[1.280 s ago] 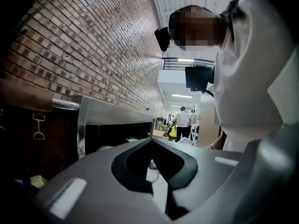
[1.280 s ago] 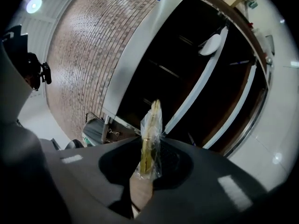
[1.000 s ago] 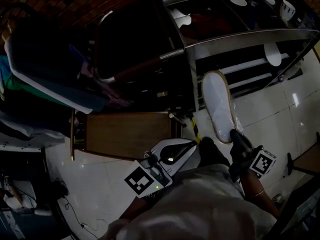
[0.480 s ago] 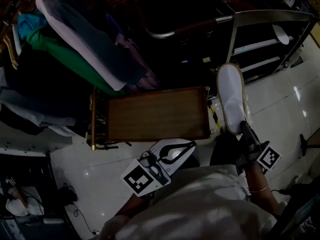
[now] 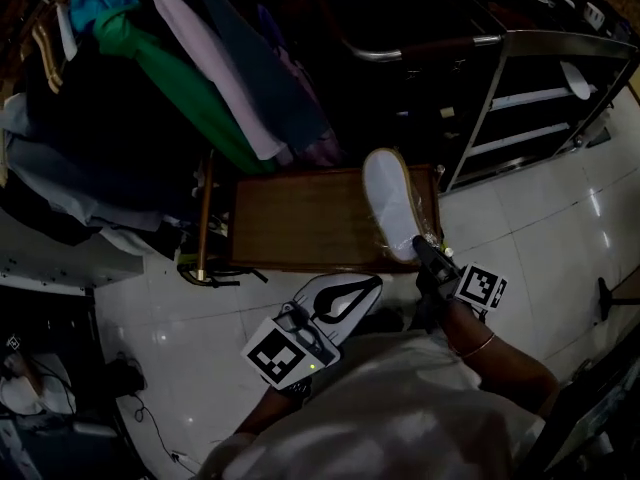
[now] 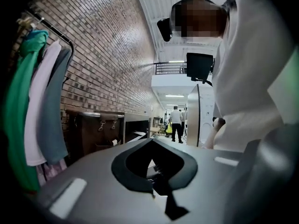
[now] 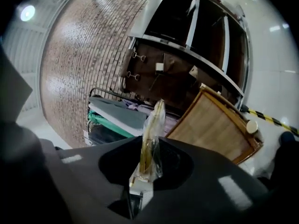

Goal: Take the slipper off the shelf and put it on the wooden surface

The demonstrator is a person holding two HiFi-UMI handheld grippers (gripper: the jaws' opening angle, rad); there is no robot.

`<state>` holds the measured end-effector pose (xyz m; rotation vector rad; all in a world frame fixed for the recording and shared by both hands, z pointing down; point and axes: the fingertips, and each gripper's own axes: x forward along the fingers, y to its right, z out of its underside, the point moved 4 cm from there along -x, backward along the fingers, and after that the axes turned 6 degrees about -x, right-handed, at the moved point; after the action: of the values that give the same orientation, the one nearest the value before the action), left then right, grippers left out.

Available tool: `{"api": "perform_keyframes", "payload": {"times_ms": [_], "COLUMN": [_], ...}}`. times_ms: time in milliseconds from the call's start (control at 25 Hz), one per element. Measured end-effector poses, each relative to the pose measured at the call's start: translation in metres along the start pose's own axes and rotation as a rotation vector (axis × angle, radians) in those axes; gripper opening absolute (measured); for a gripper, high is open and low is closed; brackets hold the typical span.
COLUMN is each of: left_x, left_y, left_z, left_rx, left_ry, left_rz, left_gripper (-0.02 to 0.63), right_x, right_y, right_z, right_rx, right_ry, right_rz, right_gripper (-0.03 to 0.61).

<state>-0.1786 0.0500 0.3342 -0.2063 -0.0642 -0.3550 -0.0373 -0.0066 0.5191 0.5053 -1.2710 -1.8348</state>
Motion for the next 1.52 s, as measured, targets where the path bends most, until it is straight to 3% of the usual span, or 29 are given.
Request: {"api": "perform_keyframes", "payload": {"times_ms": [80, 280, 440, 520, 680, 800, 920, 1000, 1160, 1240, 1360, 1520], "left_x": [-0.009, -0.049, -0.063, -0.068, -0.078, -0.090, -0.097, -0.097, -0.087, -0.078, -0.065, -0.057], "left_y": [-0.006, -0.020, -0.020, -0.018, -0.019, -0.018, -0.022, -0.025, -0.027, -0.025, -0.018, -0.010], "left_z": [0.004, 0.021, 0.030, 0.029, 0.027, 0.028, 0.033, 0.038, 0.035, 0.031, 0.031, 0.039], "left_rx": [-0.010, -0.056, 0.027, 0.017, -0.018, -0.040, -0.059, -0.073, -0.080, -0.090, -0.099, -0.112], "left_ry": [0.009, 0.015, -0.042, -0.023, 0.029, 0.049, 0.056, 0.043, 0.032, 0.042, 0.041, 0.021], "left_rz": [-0.007, -0.080, -0.109, -0.114, -0.134, -0.157, -0.168, -0.163, -0.126, -0.103, -0.075, -0.063], "left_gripper": [-0.012, -0.012, -0.012, -0.012, -0.012, -0.012, -0.012, -0.012, -0.012, -0.012, -0.012, -0.012], "right_x": [0.018, 0.048, 0.054, 0.054, 0.056, 0.049, 0.032, 0.019, 0.018, 0.024, 0.016, -0.016], "right_y": [0.009, 0.042, 0.063, 0.066, 0.073, 0.076, 0.079, 0.082, 0.089, 0.092, 0.111, 0.145], "right_z": [0.016, 0.070, 0.088, 0.088, 0.108, 0.126, 0.128, 0.125, 0.117, 0.112, 0.111, 0.111], "right_rx": [-0.034, 0.081, 0.097, 0.104, 0.158, 0.246, 0.257, 0.276, 0.424, 0.419, 0.383, 0.502], "right_ry": [-0.026, -0.045, -0.066, -0.054, -0.149, -0.216, -0.270, -0.252, -0.079, -0.050, -0.082, 0.014], "right_rz": [0.010, 0.131, 0.223, 0.236, 0.312, 0.351, 0.377, 0.365, 0.233, 0.214, 0.296, 0.364], "right_gripper": [0.064, 0.063, 0.063, 0.067, 0.202, 0.242, 0.322, 0.347, 0.366, 0.402, 0.474, 0.479]}}
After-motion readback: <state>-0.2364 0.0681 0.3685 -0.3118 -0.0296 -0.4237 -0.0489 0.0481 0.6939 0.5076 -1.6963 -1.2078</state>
